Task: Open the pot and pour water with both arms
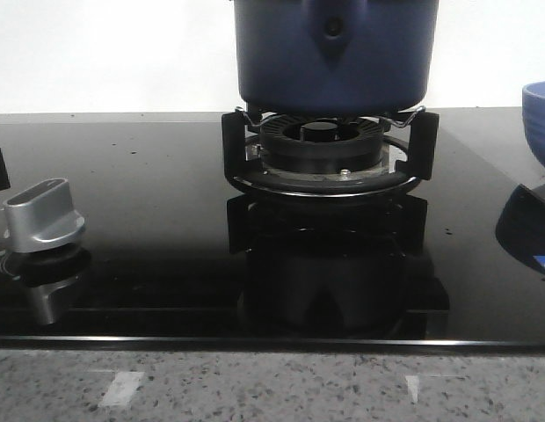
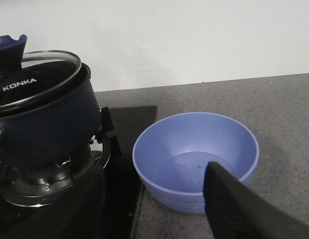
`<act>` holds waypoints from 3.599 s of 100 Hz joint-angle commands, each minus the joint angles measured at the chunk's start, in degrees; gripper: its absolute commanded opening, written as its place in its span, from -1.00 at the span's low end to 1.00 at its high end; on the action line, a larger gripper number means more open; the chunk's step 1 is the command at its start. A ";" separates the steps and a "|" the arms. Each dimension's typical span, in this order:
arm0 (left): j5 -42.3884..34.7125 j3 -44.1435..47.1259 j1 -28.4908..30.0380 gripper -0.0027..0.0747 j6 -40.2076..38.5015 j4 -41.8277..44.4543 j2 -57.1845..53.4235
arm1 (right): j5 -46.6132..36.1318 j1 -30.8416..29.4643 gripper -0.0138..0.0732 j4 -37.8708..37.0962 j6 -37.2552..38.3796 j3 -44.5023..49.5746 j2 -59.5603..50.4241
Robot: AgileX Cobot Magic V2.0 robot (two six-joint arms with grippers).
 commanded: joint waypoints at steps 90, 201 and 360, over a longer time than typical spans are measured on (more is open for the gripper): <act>4.35 16.91 14.08 -0.11 -10.44 0.08 -30.56 | 23.44 -2.36 0.22 -3.19 10.32 -35.59 37.94; 4.59 20.19 14.08 -0.11 -10.44 -0.16 -33.77 | 26.90 -12.61 0.22 -9.27 19.66 -38.76 64.95; 3.36 20.19 14.08 -0.11 -10.44 -0.16 -33.77 | 32.99 -11.93 -0.85 1.53 17.92 -59.26 70.10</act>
